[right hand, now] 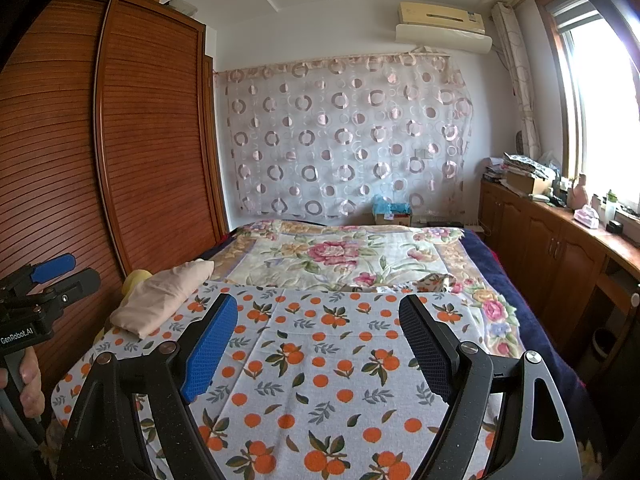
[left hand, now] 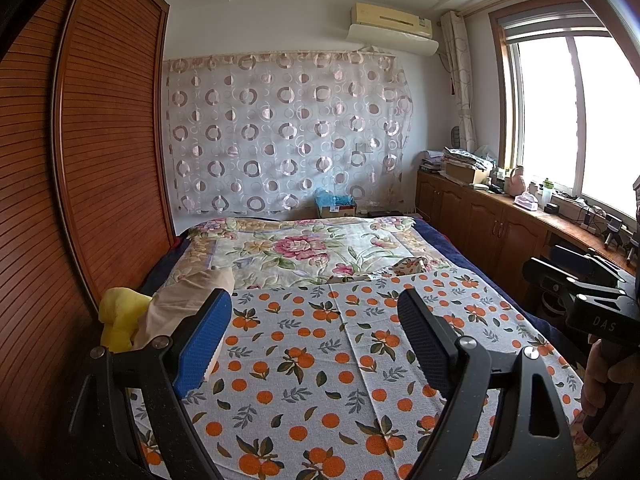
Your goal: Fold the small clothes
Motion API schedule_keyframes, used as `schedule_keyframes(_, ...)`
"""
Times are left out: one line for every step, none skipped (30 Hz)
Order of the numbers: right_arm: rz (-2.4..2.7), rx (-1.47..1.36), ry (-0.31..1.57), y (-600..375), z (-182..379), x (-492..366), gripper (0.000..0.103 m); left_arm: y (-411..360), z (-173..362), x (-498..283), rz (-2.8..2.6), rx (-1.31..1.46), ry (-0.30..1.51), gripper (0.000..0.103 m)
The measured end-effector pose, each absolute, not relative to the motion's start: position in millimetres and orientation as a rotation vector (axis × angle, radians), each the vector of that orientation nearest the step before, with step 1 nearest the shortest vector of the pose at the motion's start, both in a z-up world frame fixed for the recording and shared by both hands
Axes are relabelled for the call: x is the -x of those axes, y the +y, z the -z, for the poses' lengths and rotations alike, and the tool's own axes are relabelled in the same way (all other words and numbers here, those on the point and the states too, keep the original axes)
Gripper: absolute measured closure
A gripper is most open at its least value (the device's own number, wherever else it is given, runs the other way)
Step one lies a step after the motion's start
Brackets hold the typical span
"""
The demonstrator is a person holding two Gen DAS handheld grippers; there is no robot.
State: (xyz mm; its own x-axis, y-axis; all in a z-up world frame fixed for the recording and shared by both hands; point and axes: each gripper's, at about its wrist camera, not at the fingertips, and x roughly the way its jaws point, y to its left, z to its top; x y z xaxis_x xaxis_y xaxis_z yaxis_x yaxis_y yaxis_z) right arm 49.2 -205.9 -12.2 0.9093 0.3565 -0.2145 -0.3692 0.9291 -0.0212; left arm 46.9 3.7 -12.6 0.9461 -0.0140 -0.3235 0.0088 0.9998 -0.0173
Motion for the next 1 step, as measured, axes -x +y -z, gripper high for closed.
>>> schedule_keyframes(-0.375, 0.063, 0.21, -206.0, 13.1, -49.0, 0.019, 5.1, 13.0, -46.8, 0.012, 0.016, 0.33, 0.018)
